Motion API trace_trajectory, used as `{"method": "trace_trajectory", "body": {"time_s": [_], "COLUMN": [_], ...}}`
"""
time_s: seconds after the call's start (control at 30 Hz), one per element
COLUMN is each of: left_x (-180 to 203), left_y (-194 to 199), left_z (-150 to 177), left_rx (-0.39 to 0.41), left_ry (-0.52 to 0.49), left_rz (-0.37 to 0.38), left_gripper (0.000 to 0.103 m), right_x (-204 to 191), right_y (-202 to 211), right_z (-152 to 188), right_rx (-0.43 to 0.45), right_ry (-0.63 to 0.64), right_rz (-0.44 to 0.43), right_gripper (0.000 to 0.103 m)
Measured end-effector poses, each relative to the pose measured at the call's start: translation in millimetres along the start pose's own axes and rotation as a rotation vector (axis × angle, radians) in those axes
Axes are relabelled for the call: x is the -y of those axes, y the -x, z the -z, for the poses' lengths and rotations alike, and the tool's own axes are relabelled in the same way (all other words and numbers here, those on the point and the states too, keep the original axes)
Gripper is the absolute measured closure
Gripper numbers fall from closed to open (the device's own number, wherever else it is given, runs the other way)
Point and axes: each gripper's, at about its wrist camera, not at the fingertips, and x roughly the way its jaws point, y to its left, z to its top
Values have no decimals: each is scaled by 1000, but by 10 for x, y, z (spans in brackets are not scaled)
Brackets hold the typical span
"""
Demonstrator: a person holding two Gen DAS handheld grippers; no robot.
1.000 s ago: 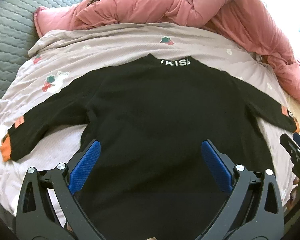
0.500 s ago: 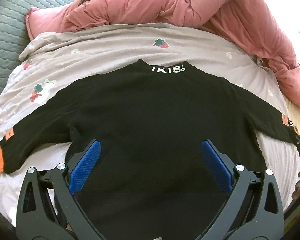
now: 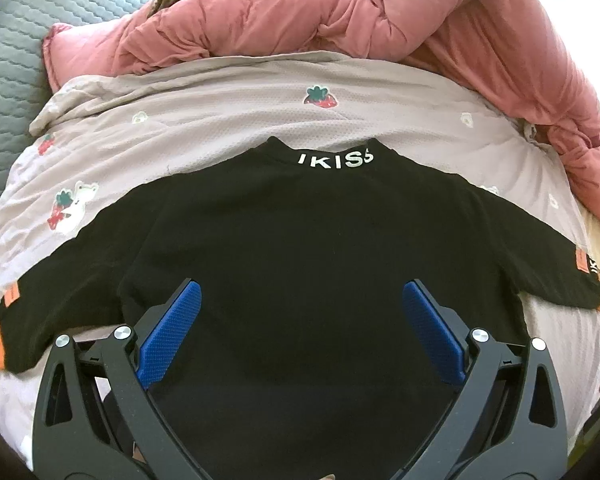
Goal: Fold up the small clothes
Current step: 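Close the right gripper on the orange sleeve cuff, then lift the cuff with the right gripper and fold the sleeve across the shirt body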
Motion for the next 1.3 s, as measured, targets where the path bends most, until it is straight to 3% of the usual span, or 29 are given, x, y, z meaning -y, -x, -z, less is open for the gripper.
{"method": "trace_trajectory", "body": {"time_s": [0.27,0.67,0.77,0.93,1.0,1.07,1.3], "left_x": [102,134,97,-53,-119,-174,-259], "left_y": [-159,-482,-560,-689,-721,-727,-664], "left_z": [-194,-326,-282,-231,-221,-213,-197], "left_rx": [15,11,8,-12,-17,-12,2], "left_ry": [-29,-49,-47,-20,-9,1,5], "left_rz": [5,14,23,34,40,41,62], "left_gripper": [8,8,8,8,8,8,8], "right_x": [476,815,874,914,883,817,496], "right_y": [-125,-504,-638,-791,-762,-711,-347], "right_z": [-27,-97,-110,-111,-131,-169,-330], "right_rx": [-41,-125,-157,-180,-171,-151,-56], "right_ry": [-63,-152,-181,-208,-195,-165,-113], "right_rz": [57,57,49,44,30,14,2], "right_gripper": [4,7,30,42,63,78,83]}}
